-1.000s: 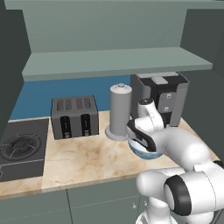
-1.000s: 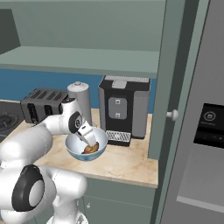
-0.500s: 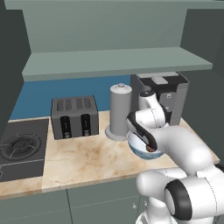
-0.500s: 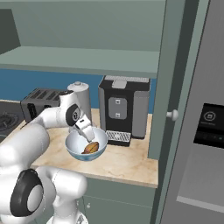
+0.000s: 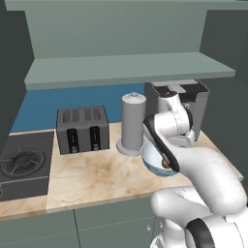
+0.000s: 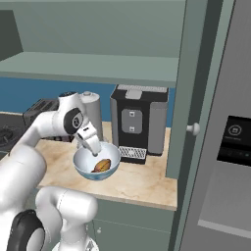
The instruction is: Retrieve the bowl from the cabinet, then place the raw meat into the bowl to avoid contamination.
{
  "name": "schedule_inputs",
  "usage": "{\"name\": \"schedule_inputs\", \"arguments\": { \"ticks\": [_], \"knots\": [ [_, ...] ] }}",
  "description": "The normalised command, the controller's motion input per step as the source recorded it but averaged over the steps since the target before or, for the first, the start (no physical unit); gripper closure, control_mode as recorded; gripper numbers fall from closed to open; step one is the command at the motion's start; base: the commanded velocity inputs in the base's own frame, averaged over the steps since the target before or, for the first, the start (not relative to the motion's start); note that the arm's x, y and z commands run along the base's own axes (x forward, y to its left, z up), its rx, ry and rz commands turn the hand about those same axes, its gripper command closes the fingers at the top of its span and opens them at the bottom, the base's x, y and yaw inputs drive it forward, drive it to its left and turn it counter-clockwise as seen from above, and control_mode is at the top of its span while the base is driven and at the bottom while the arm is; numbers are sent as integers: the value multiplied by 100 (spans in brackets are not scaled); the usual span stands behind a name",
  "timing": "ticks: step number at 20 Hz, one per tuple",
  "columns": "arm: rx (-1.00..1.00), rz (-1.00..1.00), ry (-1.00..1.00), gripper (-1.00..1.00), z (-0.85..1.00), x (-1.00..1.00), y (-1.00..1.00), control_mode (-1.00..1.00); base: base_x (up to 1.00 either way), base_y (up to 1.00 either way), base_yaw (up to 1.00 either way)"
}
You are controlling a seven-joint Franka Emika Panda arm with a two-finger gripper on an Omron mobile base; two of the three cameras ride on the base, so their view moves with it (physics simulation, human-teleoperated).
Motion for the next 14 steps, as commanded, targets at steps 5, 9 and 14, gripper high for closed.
{"name": "schedule_inputs", "arguments": {
  "ticks": [5, 9, 14],
  "knots": [
    [0, 0, 0, -100, 20, -74, 15, -100, 0, 0, 0],
    [0, 0, 0, -100, 5, -76, 25, -100, 0, 0, 0],
    [0, 0, 0, -100, 16, -72, 18, -100, 0, 0, 0]
  ]
}}
